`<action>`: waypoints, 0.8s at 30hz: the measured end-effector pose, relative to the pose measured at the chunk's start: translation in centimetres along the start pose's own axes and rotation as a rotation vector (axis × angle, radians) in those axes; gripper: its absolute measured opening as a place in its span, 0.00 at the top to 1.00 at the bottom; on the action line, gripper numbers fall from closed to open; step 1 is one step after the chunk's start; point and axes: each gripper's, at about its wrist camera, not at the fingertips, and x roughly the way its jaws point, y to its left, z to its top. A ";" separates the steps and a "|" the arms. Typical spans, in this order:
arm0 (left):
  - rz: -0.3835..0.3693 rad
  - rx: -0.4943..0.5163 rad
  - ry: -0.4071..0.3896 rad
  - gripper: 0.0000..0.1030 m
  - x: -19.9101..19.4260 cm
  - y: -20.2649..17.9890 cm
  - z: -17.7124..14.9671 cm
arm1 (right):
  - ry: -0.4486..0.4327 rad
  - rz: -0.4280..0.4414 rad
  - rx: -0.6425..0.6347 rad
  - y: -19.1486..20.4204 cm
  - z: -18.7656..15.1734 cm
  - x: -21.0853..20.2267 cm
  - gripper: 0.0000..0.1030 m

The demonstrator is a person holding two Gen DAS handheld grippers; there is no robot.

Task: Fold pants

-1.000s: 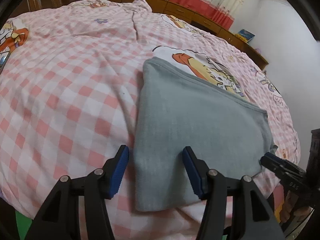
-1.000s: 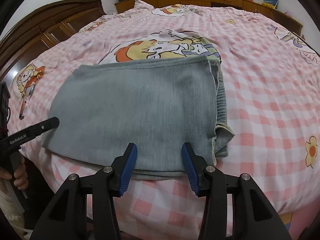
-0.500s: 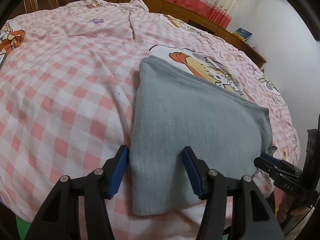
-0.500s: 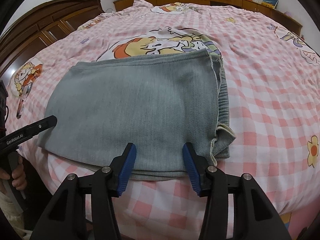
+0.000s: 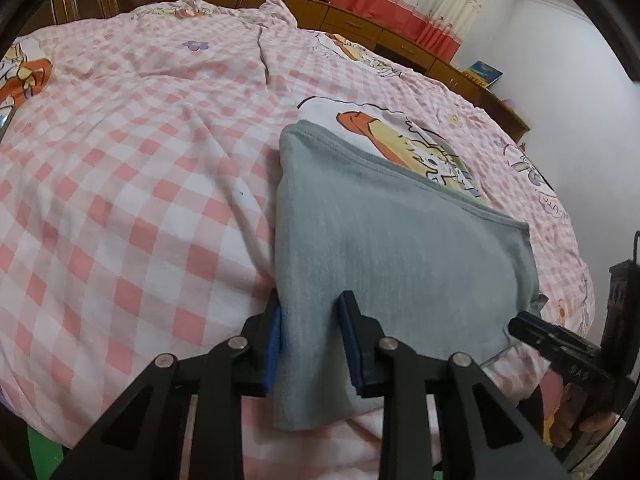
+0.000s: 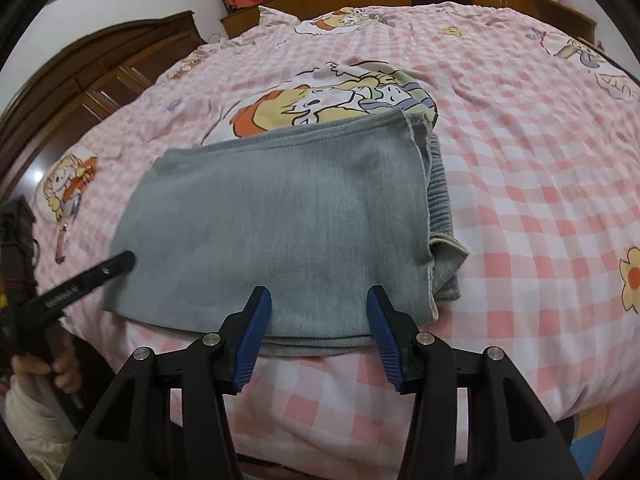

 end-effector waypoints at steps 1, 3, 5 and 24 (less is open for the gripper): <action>0.005 0.010 0.003 0.68 0.2 -0.1 0.0 | -0.001 0.002 0.005 -0.1 0.0 -0.1 0.51; 0.014 0.010 0.007 0.59 0.8 -0.2 -0.1 | -0.008 0.010 0.012 -0.2 -0.1 -0.5 0.51; 0.014 0.002 0.000 0.59 1.0 -0.2 -0.2 | -0.018 0.014 0.017 -0.3 -0.1 -0.9 0.51; 0.057 0.051 0.013 0.86 -1.0 -2.3 0.9 | -0.101 0.091 0.072 -1.9 -0.5 -3.4 0.51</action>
